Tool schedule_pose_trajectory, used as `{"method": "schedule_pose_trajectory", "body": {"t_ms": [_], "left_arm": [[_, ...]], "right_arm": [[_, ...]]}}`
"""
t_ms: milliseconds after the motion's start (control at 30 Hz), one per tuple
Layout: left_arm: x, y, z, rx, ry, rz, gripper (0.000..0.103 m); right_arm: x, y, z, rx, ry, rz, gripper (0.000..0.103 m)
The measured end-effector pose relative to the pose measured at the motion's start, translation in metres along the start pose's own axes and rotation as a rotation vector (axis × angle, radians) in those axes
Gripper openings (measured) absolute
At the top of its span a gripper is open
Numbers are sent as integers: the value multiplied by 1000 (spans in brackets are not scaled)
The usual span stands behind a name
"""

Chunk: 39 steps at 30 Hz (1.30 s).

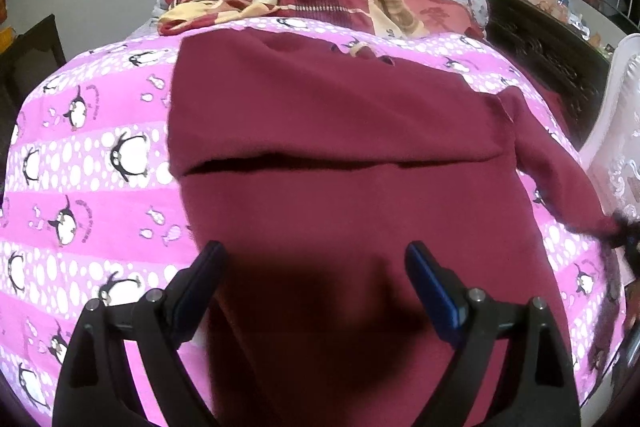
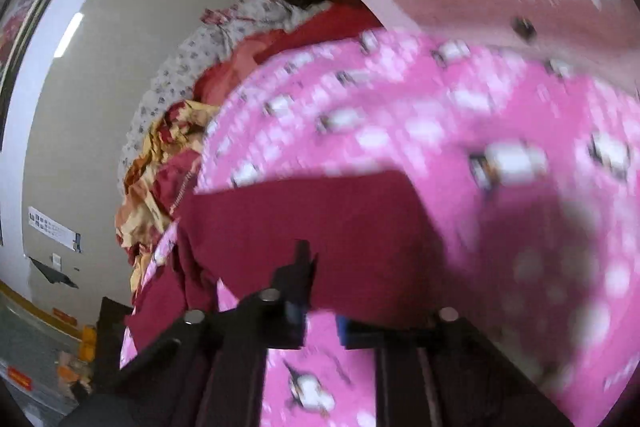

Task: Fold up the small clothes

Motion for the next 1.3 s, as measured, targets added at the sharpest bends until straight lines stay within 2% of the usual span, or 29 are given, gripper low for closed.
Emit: {"method": "schedule_pose_trajectory", "body": {"t_ms": [100,233,300,367,433,533,633,733,800,900,1000,1067,1133,1300], "left_arm": [[3,4,13,10,14,-14,90],[5,11,36,45,23,-24,90],[6,15,46,60,29,-32,90],[8,22,59,83,39,-44,90],[10,28,69,106,43,-55,90],[12,35,88,148,50,-68,90],[11,37,105,186,65,-73,90],[8,34,121,218,75,-59,90],[6,32,127,229,83,-52,90],[3,30,137,235,97,-45,90],[-1,33,141,244,90,-42,90],[-4,37,140,248,72,-45,90],[-6,42,136,245,58,-55,90],[-15,61,118,222,10,-81,90]], "right_arm": [[4,41,31,82,1,-80,9],[15,96,95,185,42,-192,8],[12,112,136,241,95,-201,8],[-4,111,192,341,166,-157,8],[-24,92,239,438,220,-90,8],[-66,39,306,550,327,51,8],[-113,-33,357,619,417,195,8],[-167,-123,391,666,472,350,8],[-195,-172,396,671,484,444,8],[-236,-235,386,716,442,569,9],[-260,-280,361,742,394,691,17],[-254,-285,348,700,415,744,40],[-235,-274,339,665,444,736,55],[-183,-221,307,650,444,636,66]]}}
Point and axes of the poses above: each gripper's, at about its wrist camera, not at the fingertips, and x roughly against the way its jaws point, z to its left, y to its top, the point moved 7 cm from there along -x, roughly the way its jaws point, and after that the axes turned 9 degrees about y, right-handed, at the moved point
